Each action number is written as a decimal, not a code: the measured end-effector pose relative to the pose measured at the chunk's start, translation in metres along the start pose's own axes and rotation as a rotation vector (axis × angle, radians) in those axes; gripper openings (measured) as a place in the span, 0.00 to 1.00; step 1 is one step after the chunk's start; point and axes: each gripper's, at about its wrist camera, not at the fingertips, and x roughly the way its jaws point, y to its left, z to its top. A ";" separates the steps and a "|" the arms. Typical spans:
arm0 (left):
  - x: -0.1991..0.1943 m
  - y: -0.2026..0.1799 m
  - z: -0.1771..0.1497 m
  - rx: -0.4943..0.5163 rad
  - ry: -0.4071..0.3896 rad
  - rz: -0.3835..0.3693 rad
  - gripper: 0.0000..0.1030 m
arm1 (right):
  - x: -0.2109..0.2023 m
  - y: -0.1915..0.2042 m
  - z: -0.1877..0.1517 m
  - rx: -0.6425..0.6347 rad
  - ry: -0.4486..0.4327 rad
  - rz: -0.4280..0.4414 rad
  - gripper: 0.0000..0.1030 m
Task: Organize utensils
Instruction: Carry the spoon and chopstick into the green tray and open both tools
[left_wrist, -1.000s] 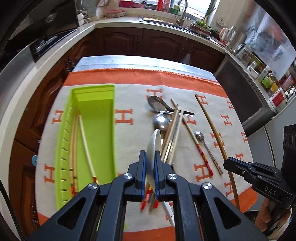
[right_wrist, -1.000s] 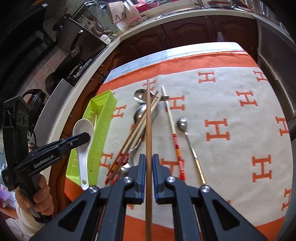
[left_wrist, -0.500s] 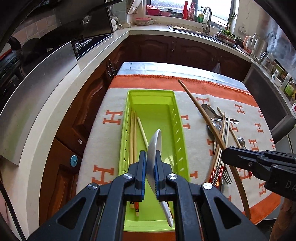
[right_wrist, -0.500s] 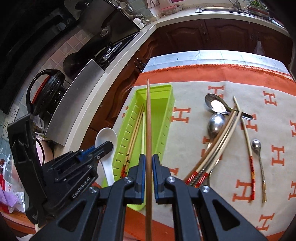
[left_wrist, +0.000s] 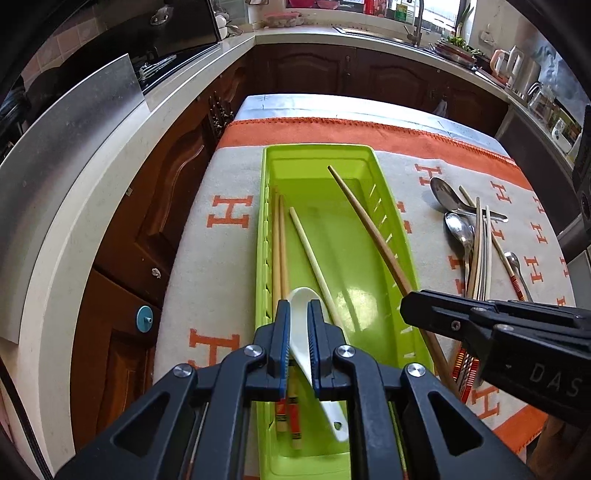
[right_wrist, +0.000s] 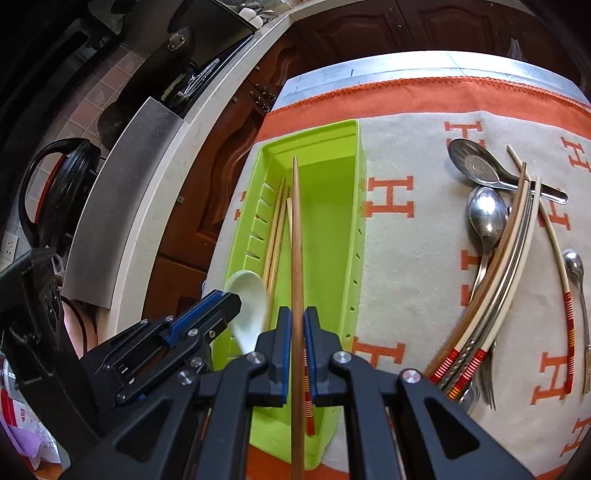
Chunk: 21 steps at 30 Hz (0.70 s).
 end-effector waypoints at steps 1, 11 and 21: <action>0.000 0.000 0.000 -0.001 -0.002 0.002 0.15 | 0.002 0.000 0.000 0.005 -0.002 -0.012 0.08; -0.011 0.014 0.002 -0.046 -0.031 0.029 0.64 | 0.004 0.001 -0.001 -0.011 0.023 -0.025 0.08; -0.027 0.015 -0.002 -0.046 -0.062 0.061 0.77 | -0.008 0.003 -0.013 -0.091 -0.010 -0.068 0.09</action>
